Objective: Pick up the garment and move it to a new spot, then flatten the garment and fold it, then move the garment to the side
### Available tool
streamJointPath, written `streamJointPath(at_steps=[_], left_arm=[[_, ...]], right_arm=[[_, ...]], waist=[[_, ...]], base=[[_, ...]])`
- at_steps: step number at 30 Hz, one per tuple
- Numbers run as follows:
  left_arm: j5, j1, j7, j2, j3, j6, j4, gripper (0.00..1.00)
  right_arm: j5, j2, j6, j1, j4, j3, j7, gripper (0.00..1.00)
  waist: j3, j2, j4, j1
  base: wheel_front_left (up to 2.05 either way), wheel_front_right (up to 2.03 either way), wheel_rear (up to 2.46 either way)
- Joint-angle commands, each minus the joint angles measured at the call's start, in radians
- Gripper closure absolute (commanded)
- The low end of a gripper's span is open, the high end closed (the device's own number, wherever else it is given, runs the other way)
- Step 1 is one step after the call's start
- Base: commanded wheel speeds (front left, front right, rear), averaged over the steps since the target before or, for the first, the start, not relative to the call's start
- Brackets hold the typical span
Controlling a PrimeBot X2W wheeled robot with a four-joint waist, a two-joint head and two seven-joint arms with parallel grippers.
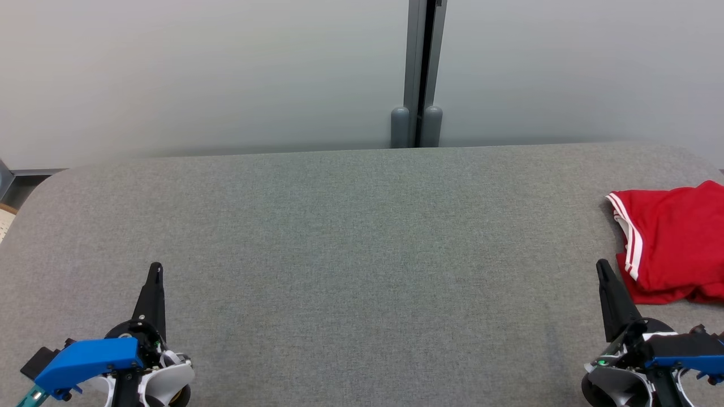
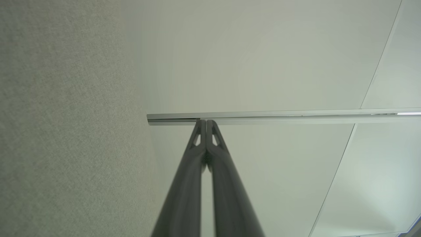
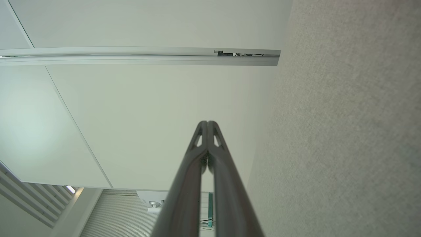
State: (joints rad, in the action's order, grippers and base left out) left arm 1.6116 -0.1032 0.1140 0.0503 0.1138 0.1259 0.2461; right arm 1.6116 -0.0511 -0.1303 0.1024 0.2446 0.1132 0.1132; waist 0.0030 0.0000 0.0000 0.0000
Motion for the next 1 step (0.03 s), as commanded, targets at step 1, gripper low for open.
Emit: streamJointPath(at_steps=[1], left_arm=[[0.002, -0.010, 0.004, -0.001, 0.003, 0.009, -0.003, 1.00]], right_arm=[[0.002, 0.002, -0.001, 0.011, 0.001, 0.002, 0.002, 1.00]], waist=[[0.000, 0.0000, 0.000, 0.0000]], base=[[0.00, 0.00, 0.00]])
